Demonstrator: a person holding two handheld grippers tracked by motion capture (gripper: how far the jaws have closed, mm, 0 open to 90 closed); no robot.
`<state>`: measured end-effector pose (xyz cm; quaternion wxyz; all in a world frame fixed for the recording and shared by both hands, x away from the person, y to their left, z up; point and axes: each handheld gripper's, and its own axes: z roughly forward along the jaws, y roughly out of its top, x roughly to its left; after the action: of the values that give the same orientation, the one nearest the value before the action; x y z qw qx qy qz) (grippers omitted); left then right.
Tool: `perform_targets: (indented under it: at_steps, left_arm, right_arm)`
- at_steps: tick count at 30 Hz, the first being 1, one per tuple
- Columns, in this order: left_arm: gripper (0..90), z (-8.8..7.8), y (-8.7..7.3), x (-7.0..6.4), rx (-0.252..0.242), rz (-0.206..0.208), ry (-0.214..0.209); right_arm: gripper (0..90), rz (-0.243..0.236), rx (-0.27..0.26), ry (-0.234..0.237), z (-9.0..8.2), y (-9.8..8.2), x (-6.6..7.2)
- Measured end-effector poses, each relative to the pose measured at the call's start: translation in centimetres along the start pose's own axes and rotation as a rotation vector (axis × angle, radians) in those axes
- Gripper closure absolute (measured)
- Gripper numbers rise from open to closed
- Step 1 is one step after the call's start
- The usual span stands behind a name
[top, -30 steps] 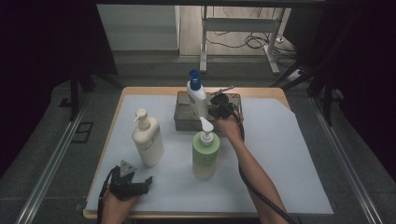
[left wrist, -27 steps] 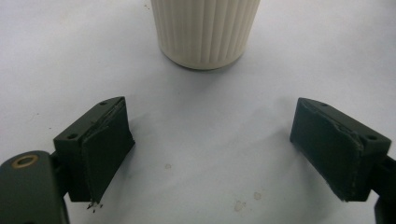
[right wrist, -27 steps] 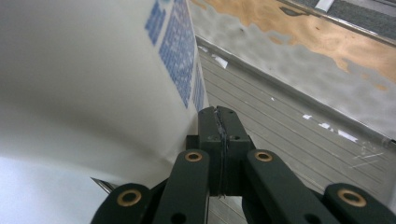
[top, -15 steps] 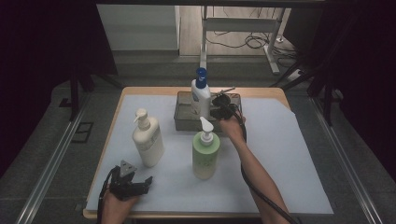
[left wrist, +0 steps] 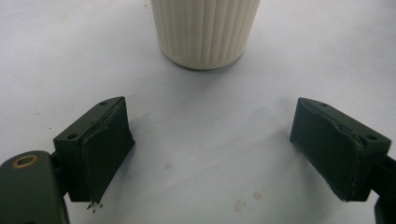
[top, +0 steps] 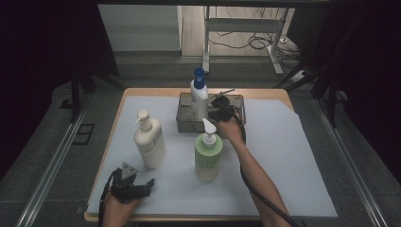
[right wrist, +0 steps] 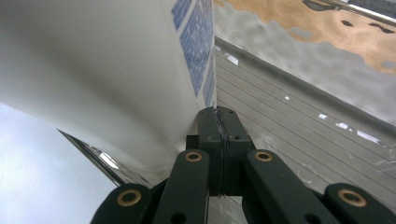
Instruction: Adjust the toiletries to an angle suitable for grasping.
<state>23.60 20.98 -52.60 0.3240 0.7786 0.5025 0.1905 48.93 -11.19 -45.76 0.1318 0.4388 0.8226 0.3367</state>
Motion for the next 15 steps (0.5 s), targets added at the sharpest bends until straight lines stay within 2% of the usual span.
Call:
perform_targets:
  at_steps: [15]
  left_arm:
    - [11.9,0.00,0.00,0.00,0.000,0.000,0.000]
  right_arm:
    - [89.3,0.005,-0.007,0.022,0.78,0.59,0.68]
